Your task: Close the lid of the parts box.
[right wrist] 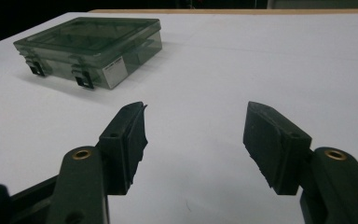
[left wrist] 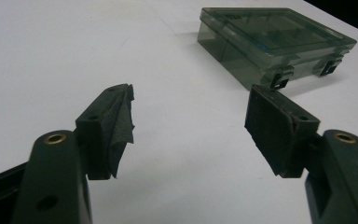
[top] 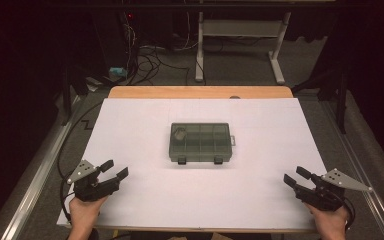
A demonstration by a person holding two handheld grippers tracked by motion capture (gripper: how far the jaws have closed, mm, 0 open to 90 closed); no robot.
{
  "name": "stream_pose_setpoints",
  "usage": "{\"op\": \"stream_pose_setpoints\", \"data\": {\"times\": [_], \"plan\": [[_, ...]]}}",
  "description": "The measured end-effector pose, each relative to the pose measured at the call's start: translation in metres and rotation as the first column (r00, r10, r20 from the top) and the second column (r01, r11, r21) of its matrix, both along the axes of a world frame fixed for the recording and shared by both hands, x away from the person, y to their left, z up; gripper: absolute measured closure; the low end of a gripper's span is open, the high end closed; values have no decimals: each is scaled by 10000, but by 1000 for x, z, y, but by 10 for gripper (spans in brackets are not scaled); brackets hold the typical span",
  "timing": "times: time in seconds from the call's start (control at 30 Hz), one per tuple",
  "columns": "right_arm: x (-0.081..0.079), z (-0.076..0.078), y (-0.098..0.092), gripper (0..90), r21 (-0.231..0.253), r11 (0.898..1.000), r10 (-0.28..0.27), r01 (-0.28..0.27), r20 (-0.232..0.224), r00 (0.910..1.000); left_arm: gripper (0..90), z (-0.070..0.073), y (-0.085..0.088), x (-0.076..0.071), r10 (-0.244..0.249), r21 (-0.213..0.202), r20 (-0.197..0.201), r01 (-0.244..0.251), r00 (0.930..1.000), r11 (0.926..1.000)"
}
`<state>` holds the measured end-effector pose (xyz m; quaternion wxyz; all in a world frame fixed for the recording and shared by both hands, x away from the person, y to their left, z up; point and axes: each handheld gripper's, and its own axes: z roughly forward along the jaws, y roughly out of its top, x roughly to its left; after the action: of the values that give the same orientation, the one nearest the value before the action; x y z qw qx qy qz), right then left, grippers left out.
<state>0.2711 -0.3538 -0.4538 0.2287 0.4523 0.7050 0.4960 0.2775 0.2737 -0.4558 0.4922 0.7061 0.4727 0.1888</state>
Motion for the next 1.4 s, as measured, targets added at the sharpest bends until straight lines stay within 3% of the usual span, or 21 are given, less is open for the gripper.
{"op": "stream_pose_setpoints", "data": {"times": [0.33, 0.73, 1.4], "plan": [[-2, -3, -3, 361, -88, 9999, -63, 64, 83, 9999, 313, -9, 6, 3, 450, 148, -251, -447, 9987, 9989], [-3, -6, -6, 325, 101, 9998, -153, 154, -64, 9999, 304, -14, 8, 3, 409, 262, -566, -394, 9976, 9989], [-1, -7, -5, 309, 45, 9999, -138, 139, -104, 9998, 305, -12, 9, 3, 356, 20, -453, -356, 9983, 9994]]}}
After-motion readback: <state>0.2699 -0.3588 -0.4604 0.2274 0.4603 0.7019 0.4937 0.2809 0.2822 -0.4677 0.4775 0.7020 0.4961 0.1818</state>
